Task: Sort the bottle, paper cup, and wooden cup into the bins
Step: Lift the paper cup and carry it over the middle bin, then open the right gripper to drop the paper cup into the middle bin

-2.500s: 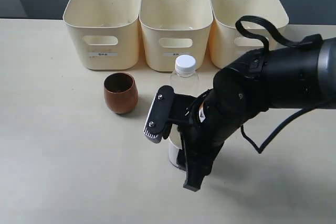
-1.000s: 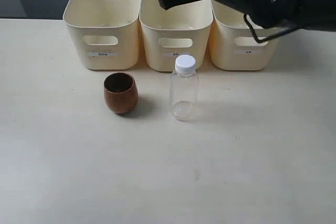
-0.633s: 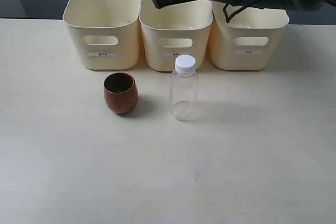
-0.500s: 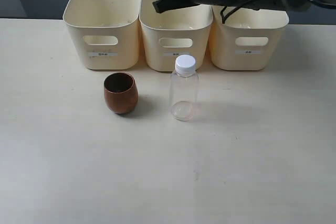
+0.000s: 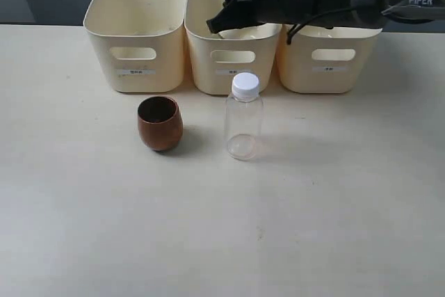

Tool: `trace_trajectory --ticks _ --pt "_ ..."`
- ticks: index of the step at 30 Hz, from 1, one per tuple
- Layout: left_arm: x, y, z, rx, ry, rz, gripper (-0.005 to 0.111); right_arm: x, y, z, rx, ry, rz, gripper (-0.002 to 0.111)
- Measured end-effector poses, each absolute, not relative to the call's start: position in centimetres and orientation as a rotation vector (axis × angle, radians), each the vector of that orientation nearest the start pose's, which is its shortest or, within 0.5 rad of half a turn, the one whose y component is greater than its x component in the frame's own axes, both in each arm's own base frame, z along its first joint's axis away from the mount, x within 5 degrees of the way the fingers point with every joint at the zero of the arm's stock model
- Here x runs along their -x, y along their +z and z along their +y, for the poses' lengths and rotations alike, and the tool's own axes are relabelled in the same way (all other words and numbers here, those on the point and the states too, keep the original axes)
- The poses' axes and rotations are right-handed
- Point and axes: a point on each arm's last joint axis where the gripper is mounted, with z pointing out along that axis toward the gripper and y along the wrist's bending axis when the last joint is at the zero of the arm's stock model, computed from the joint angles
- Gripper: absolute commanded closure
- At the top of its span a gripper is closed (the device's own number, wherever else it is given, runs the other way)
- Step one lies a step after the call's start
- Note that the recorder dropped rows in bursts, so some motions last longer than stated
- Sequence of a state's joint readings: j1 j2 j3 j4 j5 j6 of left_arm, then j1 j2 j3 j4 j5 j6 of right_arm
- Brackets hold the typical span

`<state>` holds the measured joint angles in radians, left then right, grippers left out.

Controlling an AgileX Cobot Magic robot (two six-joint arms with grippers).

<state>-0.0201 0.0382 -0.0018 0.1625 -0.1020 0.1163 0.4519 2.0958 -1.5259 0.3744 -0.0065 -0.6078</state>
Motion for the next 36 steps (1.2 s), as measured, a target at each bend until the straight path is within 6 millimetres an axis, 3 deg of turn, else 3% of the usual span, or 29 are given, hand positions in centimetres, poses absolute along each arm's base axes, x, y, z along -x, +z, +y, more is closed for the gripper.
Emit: trace_trajectory --ticks 2,8,12,19,25,29,36 --pt "-5.9 22.1 -0.3 -0.225 0.201 1.404 0.107 -44.1 21.0 21.1 0.667 0.134 1.929 0.044" --pt "-5.9 22.1 -0.3 -0.225 0.201 1.404 0.107 -44.1 21.2 21.1 0.62 0.161 1.939 0.045" --pt "-5.9 22.1 -0.3 -0.225 0.201 1.404 0.107 -43.7 22.4 21.1 0.625 0.175 1.932 0.045" --pt "-5.9 22.1 -0.3 -0.225 0.201 1.404 0.107 -41.0 27.1 20.7 0.688 0.233 1.938 0.045" --pt "-5.9 22.1 -0.3 -0.225 0.201 1.404 0.107 -37.7 29.8 20.3 0.751 0.279 1.96 0.045" --pt "-5.9 22.1 -0.3 -0.225 0.201 1.404 0.107 -35.9 30.7 20.1 0.828 0.33 2.026 0.045" --pt "-5.9 22.1 -0.3 -0.225 0.201 1.404 0.107 -33.8 29.9 20.4 0.886 0.46 2.138 0.045"
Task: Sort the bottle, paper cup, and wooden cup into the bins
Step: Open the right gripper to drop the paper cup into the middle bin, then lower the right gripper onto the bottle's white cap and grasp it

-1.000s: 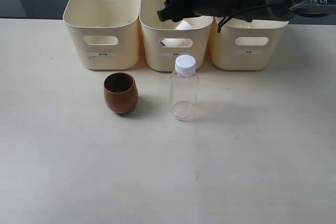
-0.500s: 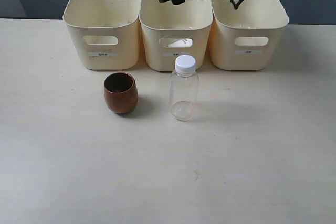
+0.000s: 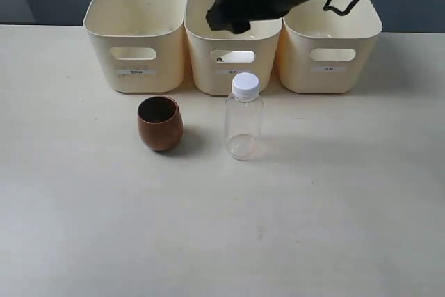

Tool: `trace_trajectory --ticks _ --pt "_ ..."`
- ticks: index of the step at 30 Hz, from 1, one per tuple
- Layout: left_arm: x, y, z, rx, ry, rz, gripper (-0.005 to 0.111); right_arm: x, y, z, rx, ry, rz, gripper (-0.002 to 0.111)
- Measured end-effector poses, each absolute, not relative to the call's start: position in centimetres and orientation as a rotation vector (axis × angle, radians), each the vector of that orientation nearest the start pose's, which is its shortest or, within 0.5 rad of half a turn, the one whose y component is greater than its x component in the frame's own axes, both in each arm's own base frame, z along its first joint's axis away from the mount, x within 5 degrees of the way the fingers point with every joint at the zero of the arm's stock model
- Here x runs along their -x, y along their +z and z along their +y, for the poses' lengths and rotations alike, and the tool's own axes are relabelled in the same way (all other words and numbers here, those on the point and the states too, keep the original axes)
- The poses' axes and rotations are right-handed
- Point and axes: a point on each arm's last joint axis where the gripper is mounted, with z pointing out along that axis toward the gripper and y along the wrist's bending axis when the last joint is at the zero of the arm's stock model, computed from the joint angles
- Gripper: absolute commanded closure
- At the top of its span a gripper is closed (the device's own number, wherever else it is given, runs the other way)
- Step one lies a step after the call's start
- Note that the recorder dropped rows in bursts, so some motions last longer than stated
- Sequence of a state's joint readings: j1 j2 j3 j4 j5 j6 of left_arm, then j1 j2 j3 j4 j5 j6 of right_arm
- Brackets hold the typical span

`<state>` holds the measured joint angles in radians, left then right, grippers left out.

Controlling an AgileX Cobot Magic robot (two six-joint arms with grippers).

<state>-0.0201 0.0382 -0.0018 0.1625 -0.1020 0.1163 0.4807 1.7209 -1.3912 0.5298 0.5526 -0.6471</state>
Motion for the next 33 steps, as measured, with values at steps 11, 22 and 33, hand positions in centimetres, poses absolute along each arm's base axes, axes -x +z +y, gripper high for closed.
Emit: trace_trajectory --ticks 11,22,33 --pt "-5.9 22.1 -0.3 -0.225 0.201 1.404 0.107 -32.4 29.2 20.7 0.919 0.616 2.269 0.045" --pt "-5.9 22.1 -0.3 -0.225 0.201 1.404 0.107 -32.2 28.0 20.0 0.969 0.522 2.393 0.033" --pt "-5.9 22.1 -0.3 -0.225 0.201 1.404 0.107 -33.6 25.1 20.6 0.952 0.503 2.438 0.033"
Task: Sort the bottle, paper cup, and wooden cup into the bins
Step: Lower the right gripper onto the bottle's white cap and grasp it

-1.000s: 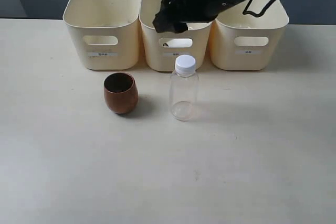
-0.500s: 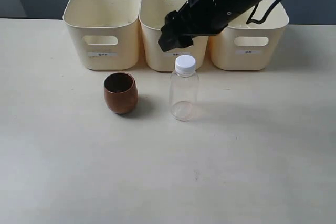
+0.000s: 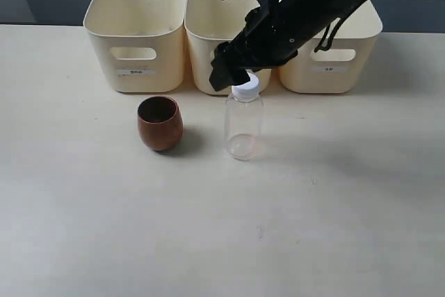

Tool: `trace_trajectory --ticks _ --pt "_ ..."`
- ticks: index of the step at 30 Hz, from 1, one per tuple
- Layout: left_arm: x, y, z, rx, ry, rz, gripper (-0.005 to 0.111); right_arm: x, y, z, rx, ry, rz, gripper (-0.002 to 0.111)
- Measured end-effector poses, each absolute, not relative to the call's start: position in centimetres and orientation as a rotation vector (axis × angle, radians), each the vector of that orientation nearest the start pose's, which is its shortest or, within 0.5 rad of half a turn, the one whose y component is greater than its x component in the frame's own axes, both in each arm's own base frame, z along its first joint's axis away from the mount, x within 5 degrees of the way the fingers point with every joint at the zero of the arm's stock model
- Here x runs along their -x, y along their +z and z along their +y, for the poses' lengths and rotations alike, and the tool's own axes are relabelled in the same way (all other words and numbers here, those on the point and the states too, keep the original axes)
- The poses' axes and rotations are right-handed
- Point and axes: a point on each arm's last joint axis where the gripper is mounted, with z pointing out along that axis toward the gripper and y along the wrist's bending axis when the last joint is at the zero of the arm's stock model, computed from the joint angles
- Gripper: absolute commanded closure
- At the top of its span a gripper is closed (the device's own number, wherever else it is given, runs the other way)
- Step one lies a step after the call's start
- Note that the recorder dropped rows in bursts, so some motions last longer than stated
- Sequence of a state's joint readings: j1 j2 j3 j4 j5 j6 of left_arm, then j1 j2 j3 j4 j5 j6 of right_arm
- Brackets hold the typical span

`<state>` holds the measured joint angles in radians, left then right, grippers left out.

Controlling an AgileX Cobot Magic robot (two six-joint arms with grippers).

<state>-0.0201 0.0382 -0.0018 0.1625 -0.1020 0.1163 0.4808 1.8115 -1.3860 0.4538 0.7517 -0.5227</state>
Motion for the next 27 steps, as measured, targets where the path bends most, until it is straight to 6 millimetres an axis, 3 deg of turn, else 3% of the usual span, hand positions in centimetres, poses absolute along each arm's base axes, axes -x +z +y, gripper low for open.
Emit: trace_trajectory --ticks 15,23,25,27 --pt "-5.9 22.1 -0.3 -0.225 0.201 1.404 0.107 -33.6 24.8 20.1 0.927 0.44 2.492 0.033" --pt "-5.9 22.1 -0.3 -0.225 0.201 1.404 0.107 -34.0 23.5 20.3 0.924 0.436 2.518 0.036" --pt "-5.9 22.1 -0.3 -0.225 0.201 1.404 0.107 -34.0 23.5 20.3 0.924 0.436 2.518 0.039" --pt "-5.9 22.1 -0.3 -0.225 0.201 1.404 0.107 -34.0 23.5 20.3 0.923 0.436 2.517 0.051"
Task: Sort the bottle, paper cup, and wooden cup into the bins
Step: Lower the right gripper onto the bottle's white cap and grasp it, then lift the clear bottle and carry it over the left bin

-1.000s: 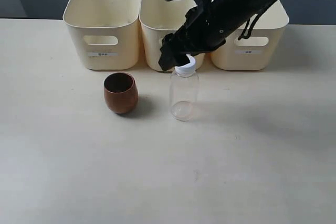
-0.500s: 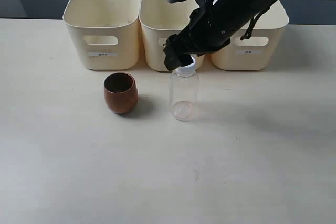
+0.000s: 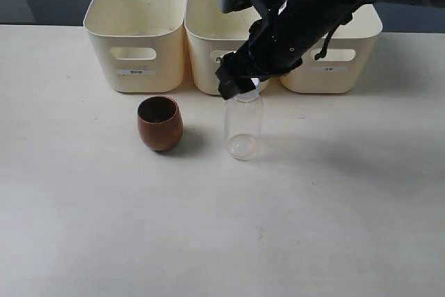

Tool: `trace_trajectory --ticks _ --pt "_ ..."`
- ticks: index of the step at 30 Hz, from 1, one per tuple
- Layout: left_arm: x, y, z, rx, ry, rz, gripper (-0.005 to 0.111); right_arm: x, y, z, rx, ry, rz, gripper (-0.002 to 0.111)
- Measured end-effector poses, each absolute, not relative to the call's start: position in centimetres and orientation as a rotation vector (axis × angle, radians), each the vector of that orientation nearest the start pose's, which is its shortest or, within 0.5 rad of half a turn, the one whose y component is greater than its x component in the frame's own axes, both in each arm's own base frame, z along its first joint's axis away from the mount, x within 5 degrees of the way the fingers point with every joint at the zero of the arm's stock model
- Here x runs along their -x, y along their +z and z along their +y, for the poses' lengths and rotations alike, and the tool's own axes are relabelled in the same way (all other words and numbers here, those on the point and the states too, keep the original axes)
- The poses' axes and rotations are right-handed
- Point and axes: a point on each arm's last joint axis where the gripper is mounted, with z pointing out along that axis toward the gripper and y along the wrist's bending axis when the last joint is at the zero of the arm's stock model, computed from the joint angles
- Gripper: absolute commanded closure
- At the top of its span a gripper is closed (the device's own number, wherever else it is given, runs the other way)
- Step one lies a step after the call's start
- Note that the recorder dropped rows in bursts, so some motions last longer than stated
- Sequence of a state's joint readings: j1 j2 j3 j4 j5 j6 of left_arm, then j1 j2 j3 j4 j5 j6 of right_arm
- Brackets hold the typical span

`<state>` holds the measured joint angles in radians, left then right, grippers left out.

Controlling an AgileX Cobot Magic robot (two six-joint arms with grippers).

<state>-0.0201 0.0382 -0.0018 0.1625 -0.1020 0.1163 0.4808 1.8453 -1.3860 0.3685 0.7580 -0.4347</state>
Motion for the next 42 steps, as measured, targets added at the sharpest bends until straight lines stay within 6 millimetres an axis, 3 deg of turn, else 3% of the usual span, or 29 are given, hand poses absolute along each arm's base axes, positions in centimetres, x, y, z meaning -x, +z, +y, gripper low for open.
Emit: trace_trajectory --ticks 1,5,24,33,42 --pt "-5.9 22.1 -0.3 -0.225 0.201 1.404 0.107 -34.0 23.5 20.3 0.923 0.436 2.517 0.059" --pt "-5.9 22.1 -0.3 -0.225 0.201 1.404 0.107 -33.9 23.4 20.2 0.944 0.42 2.525 0.109" --pt "-5.9 22.1 -0.3 -0.225 0.201 1.404 0.107 -34.1 23.8 20.0 1.01 0.368 2.461 0.108" --pt "-5.9 22.1 -0.3 -0.225 0.201 1.404 0.107 -33.0 27.7 19.5 0.999 0.364 2.344 0.109" --pt "-5.9 22.1 -0.3 -0.225 0.201 1.404 0.107 -31.6 32.2 19.7 0.977 0.496 2.129 0.109"
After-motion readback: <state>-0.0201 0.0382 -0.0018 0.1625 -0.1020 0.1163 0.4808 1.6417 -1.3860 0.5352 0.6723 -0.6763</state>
